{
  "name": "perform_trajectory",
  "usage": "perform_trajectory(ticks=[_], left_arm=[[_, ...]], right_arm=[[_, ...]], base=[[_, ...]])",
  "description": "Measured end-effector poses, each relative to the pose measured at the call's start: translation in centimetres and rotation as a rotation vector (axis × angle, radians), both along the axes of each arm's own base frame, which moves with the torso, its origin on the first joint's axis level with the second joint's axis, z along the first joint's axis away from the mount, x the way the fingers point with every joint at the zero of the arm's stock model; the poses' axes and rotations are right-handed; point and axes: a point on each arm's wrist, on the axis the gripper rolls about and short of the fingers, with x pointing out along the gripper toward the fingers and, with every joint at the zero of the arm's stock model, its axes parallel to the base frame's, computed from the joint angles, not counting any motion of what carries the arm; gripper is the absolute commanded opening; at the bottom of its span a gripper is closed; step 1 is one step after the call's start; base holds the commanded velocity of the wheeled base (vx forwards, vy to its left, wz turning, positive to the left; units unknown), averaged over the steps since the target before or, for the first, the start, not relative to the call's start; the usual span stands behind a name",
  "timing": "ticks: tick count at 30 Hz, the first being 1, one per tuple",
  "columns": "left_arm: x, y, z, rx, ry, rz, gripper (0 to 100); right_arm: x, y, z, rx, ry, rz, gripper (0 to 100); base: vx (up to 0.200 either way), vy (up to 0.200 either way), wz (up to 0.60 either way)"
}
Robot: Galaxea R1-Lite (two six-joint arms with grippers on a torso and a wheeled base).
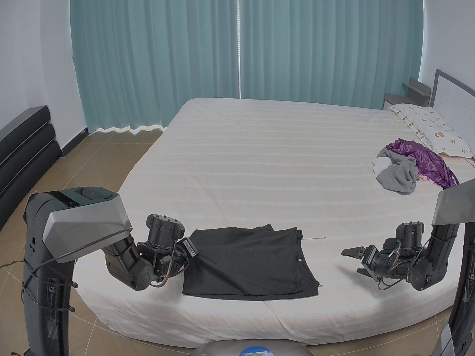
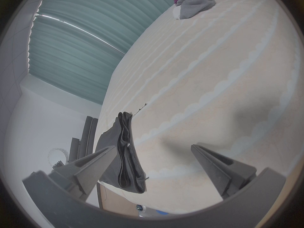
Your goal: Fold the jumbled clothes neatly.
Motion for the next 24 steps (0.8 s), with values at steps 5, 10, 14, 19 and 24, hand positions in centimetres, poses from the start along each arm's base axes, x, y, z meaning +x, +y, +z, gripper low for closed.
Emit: perform_trajectory(ticks=[5, 10, 14, 19, 24], left_arm=[[-0.06, -0.01, 0.07, -0.004, 0.001, 0.003, 0], [-0.11, -0.13, 0.12, -0.014, 0.002, 0.007, 100], [-0.12, -0.17, 0.15, -0.015, 0.001, 0.007, 100], [-0.12, -0.17, 0.19, -0.020, 0.001, 0.010, 100], [-0.09, -0.08, 0.46, -0.030, -0.003, 0.019, 100]], right_arm=[[0.00, -0.04, -0.02, -0.001, 0.001, -0.001, 100], [0.00, 0.01, -0.02, 0.000, 0.001, 0.000, 100], [0.01, 0.01, -0.01, 0.000, 0.001, 0.000, 100], [-0.01, 0.01, -0.02, 0.000, 0.001, 0.000, 100], [-0.01, -0.01, -0.02, 0.001, 0.002, -0.001, 100]], base=[[0.000, 0.000, 0.00], [0.000, 0.000, 0.00], [0.000, 0.000, 0.00], [0.000, 0.000, 0.00], [0.000, 0.000, 0.00]])
